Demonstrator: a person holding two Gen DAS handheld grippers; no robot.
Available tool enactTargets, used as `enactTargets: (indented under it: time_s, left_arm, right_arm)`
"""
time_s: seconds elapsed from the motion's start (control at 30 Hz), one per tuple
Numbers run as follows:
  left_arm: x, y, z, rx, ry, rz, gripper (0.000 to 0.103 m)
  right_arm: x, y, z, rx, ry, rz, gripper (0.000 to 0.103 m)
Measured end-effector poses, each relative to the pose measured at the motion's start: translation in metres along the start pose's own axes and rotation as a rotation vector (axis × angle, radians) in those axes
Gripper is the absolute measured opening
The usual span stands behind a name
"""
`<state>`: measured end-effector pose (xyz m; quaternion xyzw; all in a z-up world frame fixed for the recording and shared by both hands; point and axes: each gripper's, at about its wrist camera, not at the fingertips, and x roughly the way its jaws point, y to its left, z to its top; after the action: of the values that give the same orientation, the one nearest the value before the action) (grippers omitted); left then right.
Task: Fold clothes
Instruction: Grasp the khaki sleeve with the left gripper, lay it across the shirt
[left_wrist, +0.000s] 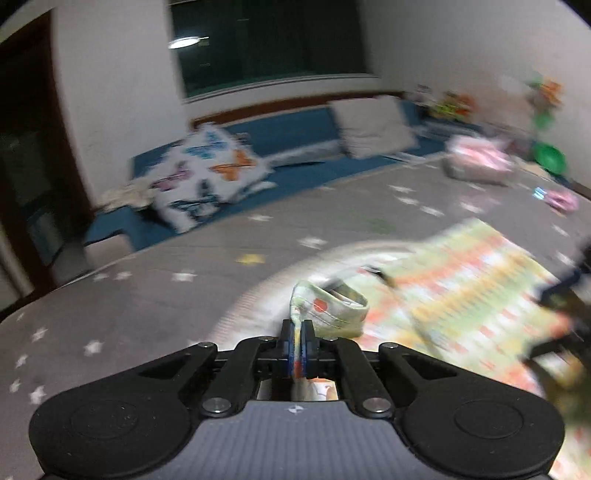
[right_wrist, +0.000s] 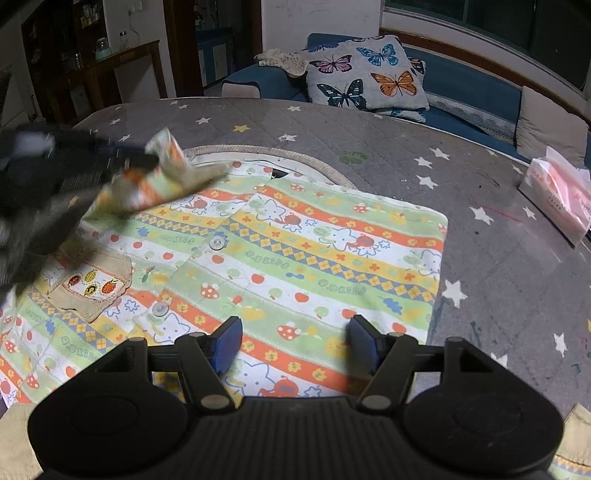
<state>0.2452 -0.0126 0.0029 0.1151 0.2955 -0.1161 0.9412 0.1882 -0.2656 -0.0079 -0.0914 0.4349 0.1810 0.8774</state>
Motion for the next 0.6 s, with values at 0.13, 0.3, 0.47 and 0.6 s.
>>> enactTargets:
  time_s: [0.13, 0.3, 0.47, 0.6]
  left_arm:
    - [0.020, 0.022, 0.001, -0.054, 0.043, 0.060, 0.003]
    - [0.035, 0.032, -0.006, -0.079, 0.081, 0.093, 0.004]
    - [0.023, 0.034, -0.006, -0.096, 0.100, 0.108, 0.020]
    - [-0.013, 0.023, -0.015, -0.066, 0.064, 0.122, 0.066]
  right_arm:
    - [0.001, 0.001, 0.000, -0.009, -0.003, -0.008, 0.066]
    - [0.000, 0.002, -0.001, -0.012, -0.005, -0.013, 0.066]
    - [-0.010, 0.012, -0.003, -0.035, -0.022, -0.016, 0.066]
    - [-0.022, 0.028, -0.009, -0.067, -0.040, -0.002, 0.066]
